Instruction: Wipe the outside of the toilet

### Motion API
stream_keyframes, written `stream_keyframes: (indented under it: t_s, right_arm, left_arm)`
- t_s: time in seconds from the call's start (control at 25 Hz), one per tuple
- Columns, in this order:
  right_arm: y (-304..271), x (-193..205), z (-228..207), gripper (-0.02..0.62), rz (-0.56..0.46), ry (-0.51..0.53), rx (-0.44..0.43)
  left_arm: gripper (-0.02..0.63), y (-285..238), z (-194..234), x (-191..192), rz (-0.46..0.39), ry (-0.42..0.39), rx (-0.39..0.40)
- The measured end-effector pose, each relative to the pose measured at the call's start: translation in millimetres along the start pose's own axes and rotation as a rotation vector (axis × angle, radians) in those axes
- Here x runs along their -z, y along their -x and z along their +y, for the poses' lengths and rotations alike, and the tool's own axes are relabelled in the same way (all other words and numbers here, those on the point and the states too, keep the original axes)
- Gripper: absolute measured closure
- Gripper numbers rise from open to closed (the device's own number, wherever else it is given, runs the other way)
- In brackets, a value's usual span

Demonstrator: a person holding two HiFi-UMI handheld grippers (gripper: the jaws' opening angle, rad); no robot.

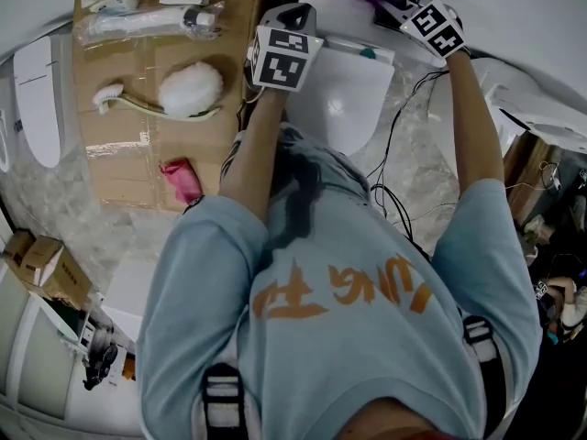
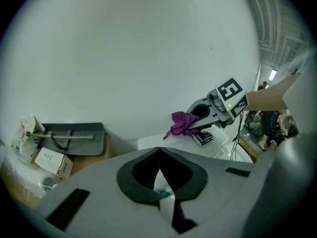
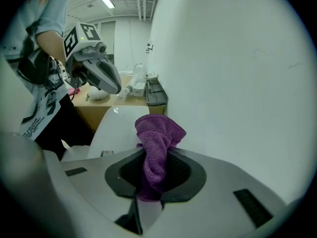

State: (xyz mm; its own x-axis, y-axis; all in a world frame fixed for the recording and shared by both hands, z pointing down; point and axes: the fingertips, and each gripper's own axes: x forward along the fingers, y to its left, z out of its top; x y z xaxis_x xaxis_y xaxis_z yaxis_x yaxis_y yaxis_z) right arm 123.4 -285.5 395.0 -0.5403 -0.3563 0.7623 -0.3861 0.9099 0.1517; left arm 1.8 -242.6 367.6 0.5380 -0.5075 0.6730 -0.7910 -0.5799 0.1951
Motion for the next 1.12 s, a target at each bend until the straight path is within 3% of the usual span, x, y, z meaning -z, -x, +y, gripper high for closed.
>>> stream_keyframes:
  t_s: [0.64,1.0,1.12]
  right_arm:
    - [61,77,-8,0.515,0.093,0.036,0.201]
    - [104,137,-6,0.515,0.180,-0.069,0.344]
    - [112,152,-6,0.512,0.206,-0.189,0.365]
  left_arm:
    - [0.581,-5,-25,3,0.013,-0.025,0.031]
    - [0.581,0,-27,1,-0.001,-0.035,0.032]
    - [0.581,6,-21,6,-0.003,-0.017,0.016]
